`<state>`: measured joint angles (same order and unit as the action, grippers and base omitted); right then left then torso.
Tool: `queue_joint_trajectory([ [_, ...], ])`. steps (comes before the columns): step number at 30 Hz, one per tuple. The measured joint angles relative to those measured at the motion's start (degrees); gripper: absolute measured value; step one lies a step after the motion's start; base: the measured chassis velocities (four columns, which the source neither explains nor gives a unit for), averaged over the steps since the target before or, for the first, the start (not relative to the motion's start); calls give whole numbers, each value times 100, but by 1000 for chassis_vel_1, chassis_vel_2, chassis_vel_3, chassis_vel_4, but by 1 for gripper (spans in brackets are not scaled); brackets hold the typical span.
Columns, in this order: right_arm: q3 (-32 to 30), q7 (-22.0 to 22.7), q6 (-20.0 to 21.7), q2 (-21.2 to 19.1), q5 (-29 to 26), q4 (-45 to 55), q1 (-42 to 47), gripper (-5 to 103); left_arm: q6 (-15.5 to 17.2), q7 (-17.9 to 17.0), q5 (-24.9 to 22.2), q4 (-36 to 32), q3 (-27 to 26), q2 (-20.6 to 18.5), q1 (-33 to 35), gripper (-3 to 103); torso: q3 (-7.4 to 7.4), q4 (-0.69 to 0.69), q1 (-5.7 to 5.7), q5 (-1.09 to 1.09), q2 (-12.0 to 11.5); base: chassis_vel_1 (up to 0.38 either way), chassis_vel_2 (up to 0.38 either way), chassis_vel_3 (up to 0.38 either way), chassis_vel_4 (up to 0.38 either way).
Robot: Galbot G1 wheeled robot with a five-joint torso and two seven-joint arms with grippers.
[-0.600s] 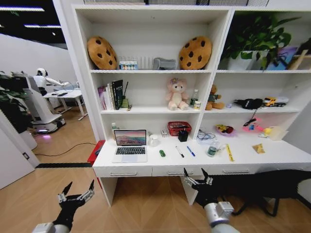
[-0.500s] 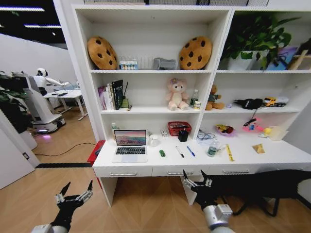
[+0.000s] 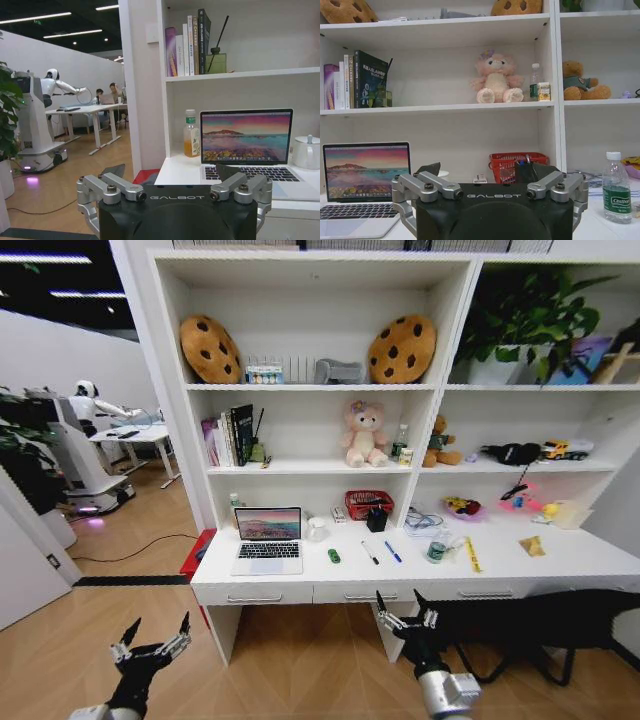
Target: Organize the objects on the table.
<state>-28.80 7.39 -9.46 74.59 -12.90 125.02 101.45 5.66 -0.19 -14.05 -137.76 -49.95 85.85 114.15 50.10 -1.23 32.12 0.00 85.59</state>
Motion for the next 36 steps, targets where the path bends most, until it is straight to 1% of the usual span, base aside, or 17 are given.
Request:
queue_joint_trajectory([
  [12, -9, 6, 0, 145, -54, -2, 99, 100, -11, 9, 151, -12, 97, 52, 48, 99, 0, -1, 0, 0, 0, 0, 0, 0, 0],
  [15, 6, -49, 30, 168, -67, -33, 94, 100, -91, 50, 321, -4, 232, 147, 97, 99, 0, 0, 0, 0, 0, 0, 0, 0, 0],
  [20, -9, -59, 66, 149, -90, 6, 107, 100, -127, 73, 446, 12, 345, 192, 111, 99, 0, 0, 0, 0, 0, 0, 0, 0, 0],
  [36, -48, -63, 136, 121, -83, 54, 148, 100, -126, 85, 412, 31, 336, 129, 78, 99, -1, -1, -2, 0, 1, -8, 6, 11, -6],
])
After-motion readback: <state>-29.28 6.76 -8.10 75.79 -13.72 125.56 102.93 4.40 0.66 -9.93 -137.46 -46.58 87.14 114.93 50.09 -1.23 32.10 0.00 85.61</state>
